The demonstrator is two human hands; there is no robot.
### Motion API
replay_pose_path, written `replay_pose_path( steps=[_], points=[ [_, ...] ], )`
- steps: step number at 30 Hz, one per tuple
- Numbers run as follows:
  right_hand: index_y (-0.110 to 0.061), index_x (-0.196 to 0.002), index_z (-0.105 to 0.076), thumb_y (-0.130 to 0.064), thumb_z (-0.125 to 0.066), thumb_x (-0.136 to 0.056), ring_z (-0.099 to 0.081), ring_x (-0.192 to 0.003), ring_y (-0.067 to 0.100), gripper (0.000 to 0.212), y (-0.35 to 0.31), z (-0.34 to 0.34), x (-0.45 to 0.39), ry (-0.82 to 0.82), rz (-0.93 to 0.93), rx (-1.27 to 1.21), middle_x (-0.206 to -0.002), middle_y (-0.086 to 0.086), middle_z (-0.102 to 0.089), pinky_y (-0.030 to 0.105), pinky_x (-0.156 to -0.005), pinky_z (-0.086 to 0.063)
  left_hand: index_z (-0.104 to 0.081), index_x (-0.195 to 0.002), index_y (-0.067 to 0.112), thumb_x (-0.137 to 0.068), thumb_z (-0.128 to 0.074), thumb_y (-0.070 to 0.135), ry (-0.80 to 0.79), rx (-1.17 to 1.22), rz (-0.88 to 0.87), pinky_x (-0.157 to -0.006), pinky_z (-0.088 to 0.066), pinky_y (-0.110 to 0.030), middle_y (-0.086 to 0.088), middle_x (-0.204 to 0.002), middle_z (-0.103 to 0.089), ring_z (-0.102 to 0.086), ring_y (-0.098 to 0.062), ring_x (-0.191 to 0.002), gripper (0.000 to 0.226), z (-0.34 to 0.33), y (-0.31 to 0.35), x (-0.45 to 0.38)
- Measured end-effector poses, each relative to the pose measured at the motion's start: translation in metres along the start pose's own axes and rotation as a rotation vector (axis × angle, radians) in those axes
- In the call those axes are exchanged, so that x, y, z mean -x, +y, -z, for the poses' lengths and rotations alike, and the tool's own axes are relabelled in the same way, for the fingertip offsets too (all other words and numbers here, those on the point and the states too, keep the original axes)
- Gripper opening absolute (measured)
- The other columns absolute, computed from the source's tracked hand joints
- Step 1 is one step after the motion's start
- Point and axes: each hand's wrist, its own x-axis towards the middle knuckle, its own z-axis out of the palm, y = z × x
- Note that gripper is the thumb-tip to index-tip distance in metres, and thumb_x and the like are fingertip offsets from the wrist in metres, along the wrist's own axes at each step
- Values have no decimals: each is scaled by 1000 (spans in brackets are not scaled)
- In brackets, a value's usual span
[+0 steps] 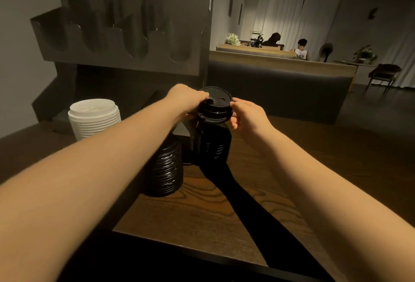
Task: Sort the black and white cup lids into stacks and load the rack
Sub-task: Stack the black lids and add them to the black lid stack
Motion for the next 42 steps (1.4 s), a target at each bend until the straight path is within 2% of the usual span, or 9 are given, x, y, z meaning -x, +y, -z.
replay_pose_path(
  steps=[4,8,14,20,24,29,33,37,42],
  points=[
    [-6,-139,-46,-15,-51,-97,-55,-76,10,43,16,6,-15,30,6,208,-105,7,-59,18,-57,-43,-62,-115,6,-93,-56,29,-92,-197,65,-83,-50,-33,-15,-134,-47,-63,-20,-99,33,-6,-12,-17],
    [-10,-138,-47,-23,-52,-97,-48,-123,20,44,32,12,-19,62,46,377,-138,7,-51,26,-92,-40,-59,-120,4,-96,-53,30,-151,-388,74,-75,-44,-32,-11,-108,-61,-57,-24,-99,36,-12,-24,-26],
    [-18,-142,-41,-25,-48,-98,-49,-97,6,45,48,13,-19,10,40,392,-134,1,-48,16,-69,-42,-57,-120,3,-95,-56,36,-189,-471,99,-73,-48,-32,-12,-116,-63,-60,-25,-102,41,-15,-28,-32],
    [-19,-126,-55,-23,-47,-99,-54,-100,4,29,49,14,-15,-45,150,364,-111,-13,-53,21,-81,-47,-65,-110,2,-93,-56,43,-216,-503,74,-85,-56,-37,-10,-103,-69,-67,-24,-94,46,-11,-32,-37],
    [-25,-113,-54,-28,-50,-98,-56,-90,1,16,56,17,-10,-52,198,375,-100,-17,-55,10,-63,-46,-64,-105,1,-93,-55,45,-216,-566,45,-65,-54,-28,-5,-85,-63,-63,-19,-76,46,-14,-30,-35],
    [-25,-108,-53,-26,-50,-97,-56,-90,5,11,56,20,-10,-55,159,312,-102,-12,-55,20,-66,-47,-60,-115,3,-90,-51,57,-242,-688,126,-95,-51,-41,-8,-91,-65,-64,-27,-101,60,-18,-28,-38],
    [-23,-112,-52,-24,-49,-98,-55,-88,7,14,51,22,-11,-75,90,299,-101,-10,-53,21,-62,-45,-57,-120,3,-90,-48,58,-226,-838,131,-88,-51,-35,-9,-86,-60,-63,-26,-101,63,-23,-20,-37],
    [-23,-114,-51,-22,-48,-98,-55,-88,8,17,48,24,-11,-92,44,283,-102,-8,-52,22,-61,-46,-55,-95,5,-89,-45,63,-221,-954,144,-76,-46,-33,-7,-71,-55,-55,-20,-69,59,-27,-17,-37],
    [-21,-116,-51,-21,-47,-97,-54,-92,12,19,46,23,-12,-101,13,272,-109,-1,-52,26,-65,-47,-51,-76,7,-89,-42,63,-201,-1090,121,-79,-45,-30,-6,-76,-54,-55,-21,-79,59,-32,-15,-35]
  ],
)
